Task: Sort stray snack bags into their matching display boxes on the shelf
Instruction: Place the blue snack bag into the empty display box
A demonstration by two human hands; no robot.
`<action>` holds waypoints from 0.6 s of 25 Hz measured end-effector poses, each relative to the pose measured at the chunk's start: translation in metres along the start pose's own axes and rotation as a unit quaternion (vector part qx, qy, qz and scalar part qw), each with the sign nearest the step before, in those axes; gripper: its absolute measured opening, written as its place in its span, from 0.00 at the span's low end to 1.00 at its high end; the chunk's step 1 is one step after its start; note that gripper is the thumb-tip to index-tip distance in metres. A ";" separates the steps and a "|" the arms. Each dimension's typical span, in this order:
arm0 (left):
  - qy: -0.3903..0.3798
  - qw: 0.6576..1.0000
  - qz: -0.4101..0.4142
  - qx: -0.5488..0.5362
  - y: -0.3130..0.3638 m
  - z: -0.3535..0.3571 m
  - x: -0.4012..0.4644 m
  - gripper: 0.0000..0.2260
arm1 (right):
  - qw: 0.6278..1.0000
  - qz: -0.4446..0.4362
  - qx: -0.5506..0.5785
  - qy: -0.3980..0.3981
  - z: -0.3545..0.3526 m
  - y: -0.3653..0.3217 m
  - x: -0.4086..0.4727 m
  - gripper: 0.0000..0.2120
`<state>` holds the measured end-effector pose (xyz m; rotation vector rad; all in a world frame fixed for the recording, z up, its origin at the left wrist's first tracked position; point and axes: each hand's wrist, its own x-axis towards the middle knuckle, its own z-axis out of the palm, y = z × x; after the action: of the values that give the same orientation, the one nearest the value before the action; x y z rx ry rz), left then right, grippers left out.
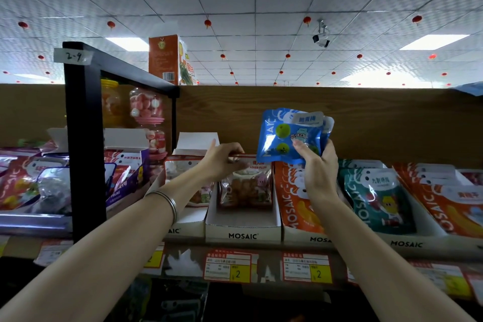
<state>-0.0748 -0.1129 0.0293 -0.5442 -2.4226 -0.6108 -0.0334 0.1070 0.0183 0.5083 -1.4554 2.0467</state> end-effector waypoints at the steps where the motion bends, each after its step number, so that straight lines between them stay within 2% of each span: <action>1: 0.005 1.000 -0.002 -0.017 0.004 -0.003 0.001 0.08 | 1.000 -0.009 0.007 0.008 0.000 -0.001 -0.001 0.12; 10: 0.072 0.993 -0.030 -0.084 0.027 -0.049 -0.009 0.09 | 0.995 -0.055 0.069 0.040 -0.001 -0.003 0.000 0.17; 13: 0.081 0.990 -0.042 -0.110 0.025 -0.069 -0.023 0.11 | 0.997 -0.047 0.050 0.032 -0.001 0.000 0.001 0.15; 15: 0.087 0.990 -0.049 -0.099 0.021 -0.078 -0.033 0.10 | 0.999 -0.033 0.020 0.011 0.001 0.004 0.002 0.16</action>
<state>-0.0062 -0.1450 0.0722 -0.4340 -2.2469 -0.9101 -0.0373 0.1060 0.0173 0.5416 -1.3699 2.0278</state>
